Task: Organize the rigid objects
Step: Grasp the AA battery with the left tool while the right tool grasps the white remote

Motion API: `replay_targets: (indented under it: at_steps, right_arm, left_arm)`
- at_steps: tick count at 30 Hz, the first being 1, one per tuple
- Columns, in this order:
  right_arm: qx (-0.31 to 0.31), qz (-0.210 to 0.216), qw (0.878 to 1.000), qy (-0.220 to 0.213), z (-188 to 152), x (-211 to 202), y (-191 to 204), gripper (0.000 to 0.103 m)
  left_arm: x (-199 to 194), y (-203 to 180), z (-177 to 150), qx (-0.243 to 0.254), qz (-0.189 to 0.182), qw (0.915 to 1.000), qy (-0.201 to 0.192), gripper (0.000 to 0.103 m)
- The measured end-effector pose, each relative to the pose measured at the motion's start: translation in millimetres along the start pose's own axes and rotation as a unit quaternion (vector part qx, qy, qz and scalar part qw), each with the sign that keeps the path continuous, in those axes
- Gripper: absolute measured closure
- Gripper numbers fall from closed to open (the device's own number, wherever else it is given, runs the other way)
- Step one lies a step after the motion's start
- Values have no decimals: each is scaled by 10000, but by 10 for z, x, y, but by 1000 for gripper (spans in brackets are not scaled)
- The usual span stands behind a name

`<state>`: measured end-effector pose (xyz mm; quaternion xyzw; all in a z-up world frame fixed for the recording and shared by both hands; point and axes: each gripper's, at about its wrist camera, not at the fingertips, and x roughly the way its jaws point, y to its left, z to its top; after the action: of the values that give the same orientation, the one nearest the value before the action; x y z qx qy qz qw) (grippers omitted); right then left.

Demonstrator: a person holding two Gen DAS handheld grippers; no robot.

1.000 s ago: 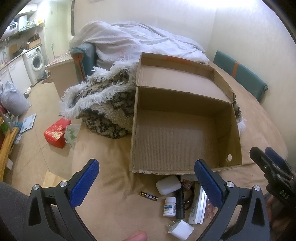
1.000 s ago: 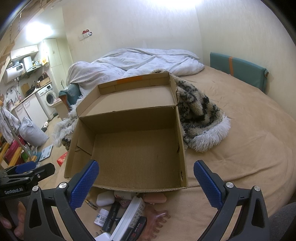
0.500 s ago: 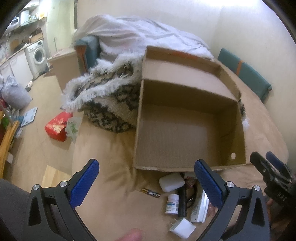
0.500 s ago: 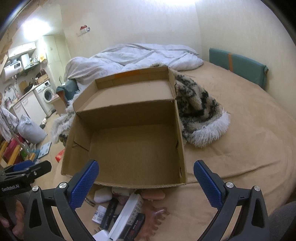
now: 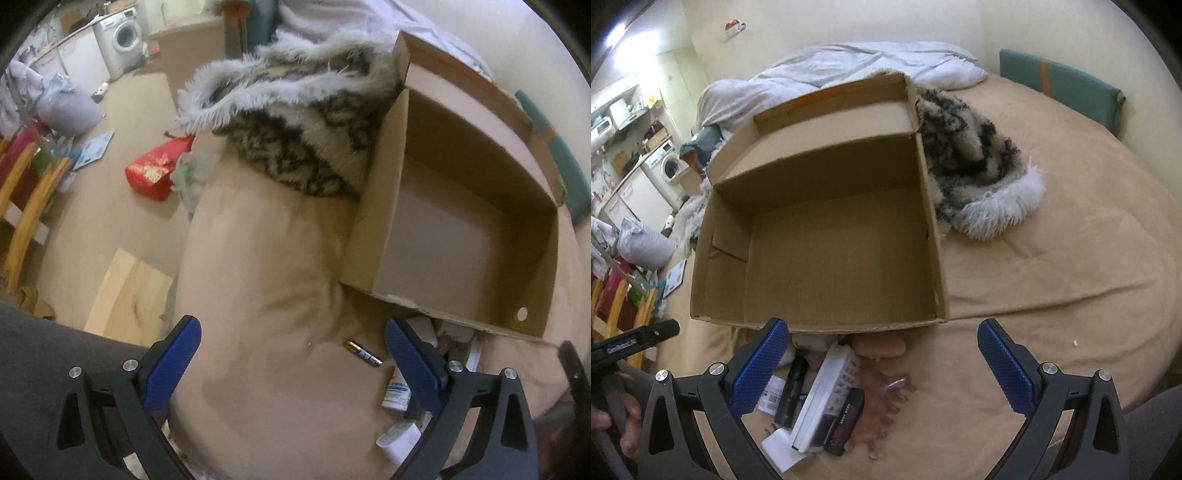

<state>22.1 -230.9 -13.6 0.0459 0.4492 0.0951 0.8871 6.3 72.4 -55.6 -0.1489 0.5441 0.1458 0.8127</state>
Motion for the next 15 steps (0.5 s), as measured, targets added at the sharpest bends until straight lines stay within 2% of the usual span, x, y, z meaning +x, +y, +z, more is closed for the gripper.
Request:
replay_targets:
  at_steps: [2, 4, 5, 8, 10, 12, 13, 15]
  right_arm:
    - [45, 6, 10000, 9, -4, -10, -33, 0]
    - [123, 64, 9998, 108, -13, 23, -65, 0]
    - [163, 82, 9997, 172, -18, 42, -81, 0]
    - [243, 78, 9992, 303, -28, 91, -125, 0]
    - [293, 79, 9987, 410, -40, 128, -146, 0]
    - [381, 108, 9977, 558, -52, 182, -180, 0]
    - [443, 130, 9969, 635, -56, 211, -204, 0]
    - [543, 179, 9958, 721, -62, 244, -234, 0]
  left_arm:
    - [98, -30, -5, 22, -76, 9996, 288, 8]
    - [273, -138, -16, 260, -133, 9971, 708, 17]
    - [349, -205, -28, 423, -103, 9953, 869, 18]
    - [615, -403, -83, 932, -173, 9845, 1477, 27]
    - [760, -549, -118, 1330, -249, 9737, 1834, 32]
    - [861, -679, -117, 1725, -196, 9641, 2010, 36]
    - [882, -723, -95, 1863, -168, 9624, 1971, 39]
    - [949, -791, -48, 2049, -113, 9586, 1974, 39]
